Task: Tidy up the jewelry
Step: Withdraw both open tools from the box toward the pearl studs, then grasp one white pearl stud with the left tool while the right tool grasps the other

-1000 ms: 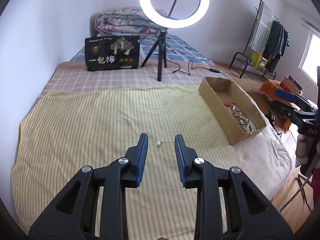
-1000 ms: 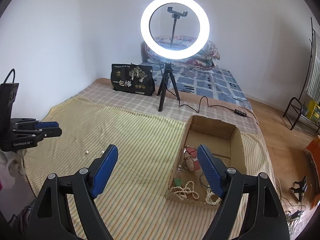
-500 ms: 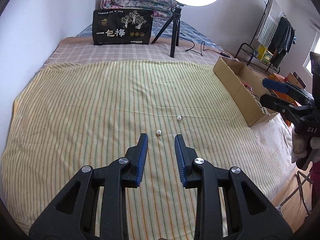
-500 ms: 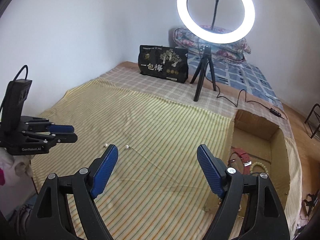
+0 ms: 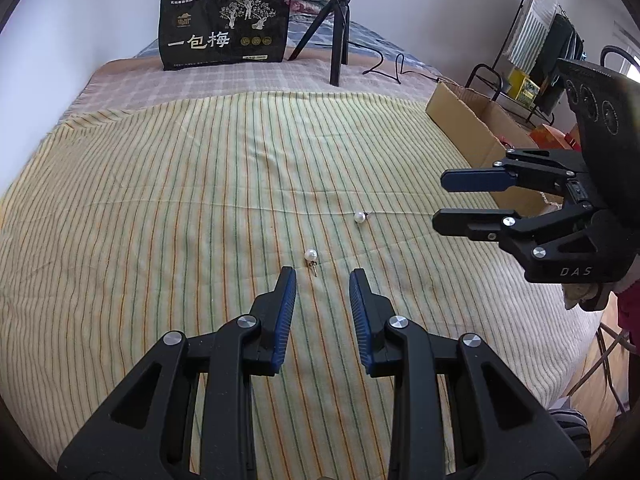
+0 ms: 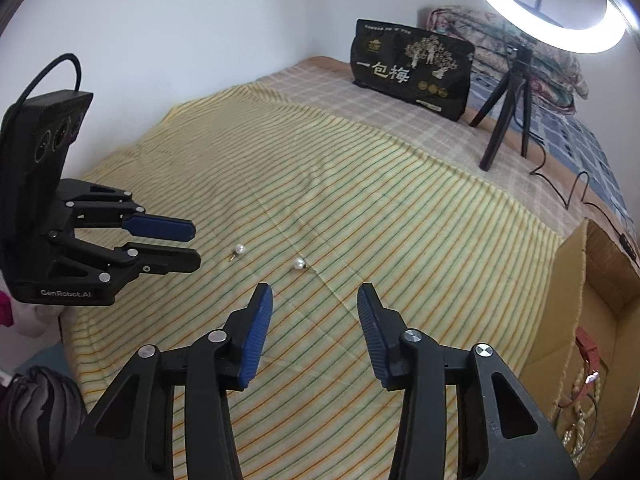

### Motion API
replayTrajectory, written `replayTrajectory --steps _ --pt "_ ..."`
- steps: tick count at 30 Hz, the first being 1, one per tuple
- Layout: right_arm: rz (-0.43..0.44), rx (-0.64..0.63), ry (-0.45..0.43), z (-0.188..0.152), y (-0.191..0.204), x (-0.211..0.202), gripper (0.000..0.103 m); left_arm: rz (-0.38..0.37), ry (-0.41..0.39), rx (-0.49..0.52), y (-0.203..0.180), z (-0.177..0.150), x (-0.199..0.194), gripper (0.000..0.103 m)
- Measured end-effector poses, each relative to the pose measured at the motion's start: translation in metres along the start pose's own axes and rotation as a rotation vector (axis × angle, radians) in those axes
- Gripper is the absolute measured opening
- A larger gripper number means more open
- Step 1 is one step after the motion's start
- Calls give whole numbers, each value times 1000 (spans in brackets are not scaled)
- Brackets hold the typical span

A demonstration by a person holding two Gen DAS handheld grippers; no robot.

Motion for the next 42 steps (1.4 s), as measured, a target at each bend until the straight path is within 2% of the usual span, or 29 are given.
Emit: replayTrajectory --steps 7,20,23,30,33,37,42 --pt "22 -68 47 3 9 30 31 5 12 16 1 0 14 27" --pt "23 -143 60 16 12 51 30 17 12 33 1 5 26 27" --pt "22 -151 63 17 11 55 25 19 12 33 2 5 27 27" --pt "24 -142 72 14 10 63 21 26 10 45 1 6 33 27" --pt "23 -136 72 14 8 64 17 41 15 58 -1 6 37 18" --pt "18 -143 73 13 10 64 14 55 24 57 1 6 42 17" --pt "12 -140 70 12 9 64 14 70 28 44 4 8 45 7"
Point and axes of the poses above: each gripper's, at about its wrist camera, not at the fingertips, and x roughly the way its jaws point, y to its left, z to its top, the point moved 7 cm from there along x, roughly the way its jaws point, and after that the axes turned 5 degrees about y, right-handed, at the moved point
